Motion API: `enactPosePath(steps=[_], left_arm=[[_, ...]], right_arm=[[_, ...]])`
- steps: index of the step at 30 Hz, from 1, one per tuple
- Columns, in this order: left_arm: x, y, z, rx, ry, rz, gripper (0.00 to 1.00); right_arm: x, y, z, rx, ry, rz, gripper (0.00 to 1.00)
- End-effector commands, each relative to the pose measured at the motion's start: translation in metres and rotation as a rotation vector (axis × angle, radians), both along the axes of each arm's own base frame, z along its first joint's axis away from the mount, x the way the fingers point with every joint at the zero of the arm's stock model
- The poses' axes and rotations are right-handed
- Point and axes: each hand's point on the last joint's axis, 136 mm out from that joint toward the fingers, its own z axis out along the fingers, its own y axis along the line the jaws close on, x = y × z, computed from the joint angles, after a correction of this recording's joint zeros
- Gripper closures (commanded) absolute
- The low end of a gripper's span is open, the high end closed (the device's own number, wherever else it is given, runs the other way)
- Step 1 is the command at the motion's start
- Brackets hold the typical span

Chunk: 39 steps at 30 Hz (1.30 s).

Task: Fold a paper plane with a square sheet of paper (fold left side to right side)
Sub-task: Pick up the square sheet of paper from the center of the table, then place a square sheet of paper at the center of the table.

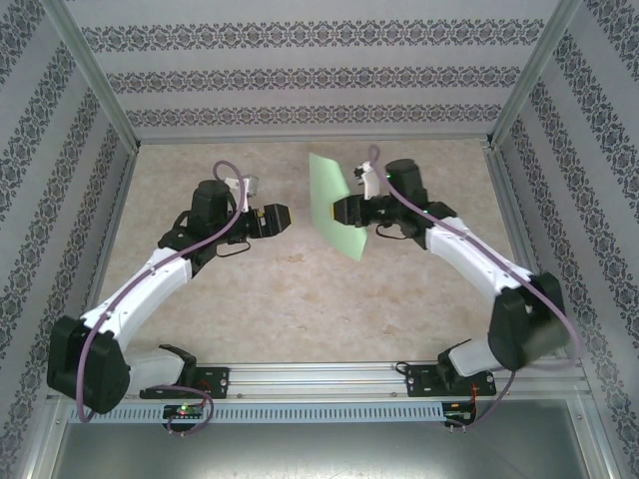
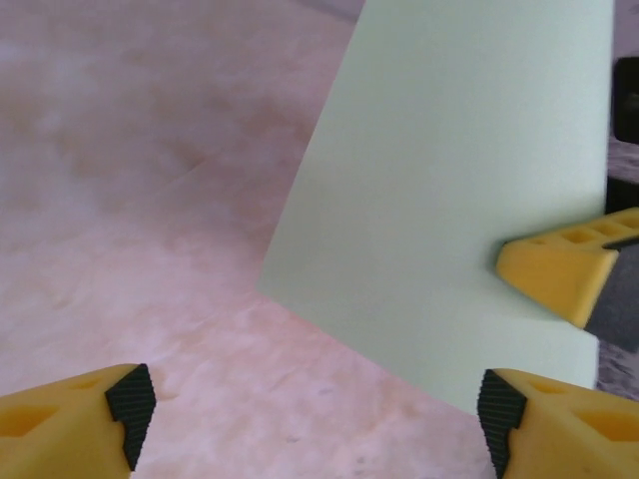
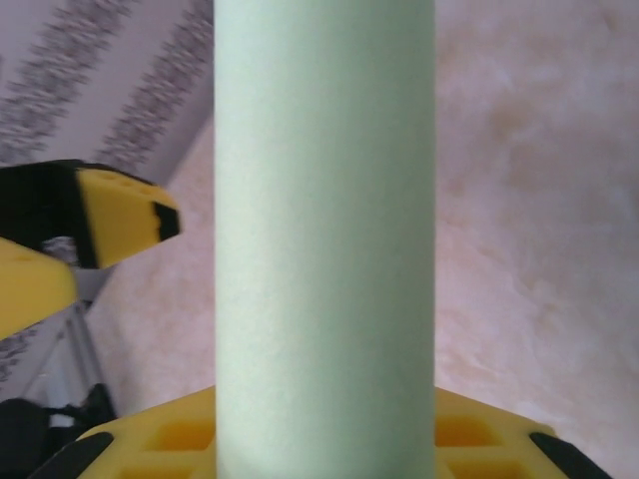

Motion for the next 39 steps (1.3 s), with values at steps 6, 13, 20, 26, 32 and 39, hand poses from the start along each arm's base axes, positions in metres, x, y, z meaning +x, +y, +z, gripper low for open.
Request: enactPosePath(steps=[6,13,20,26,32,39], left_arm=[[-0.034,-0.036,0.095,-0.187,-0.311,-0.355,0.09],[-0.05,-0.054,0.118,-0.237,-0.387,-0.509,0.08],[-0.061,-0.066,0.117,-0.255,-0.393,-0.565,0.31],[-0.051,-0.066,0.084,-0.219,-0.307,-0.481,0.88],[-0.035,-0.055,0.025,-0.127,-0.13,-0.334,0.94],[-0.033,-0.041,-0.078,-0.012,0.189,-0.21,0.97]], right_arm=[[-0.084,0.001,0.08,0.156,-0.147,0.303,0.67],[-0.115,0.006,0.104,0.202,-0.197,0.39,0.66],[-0.108,0.003,0.098,0.175,-0.196,0.334,0.64],[-0.086,-0.018,0.074,0.097,-0.173,0.177,0.54],[-0.062,-0.056,0.034,-0.057,-0.153,-0.042,0.14],[-0.044,-0.091,-0.023,-0.156,-0.039,-0.243,0.02]])
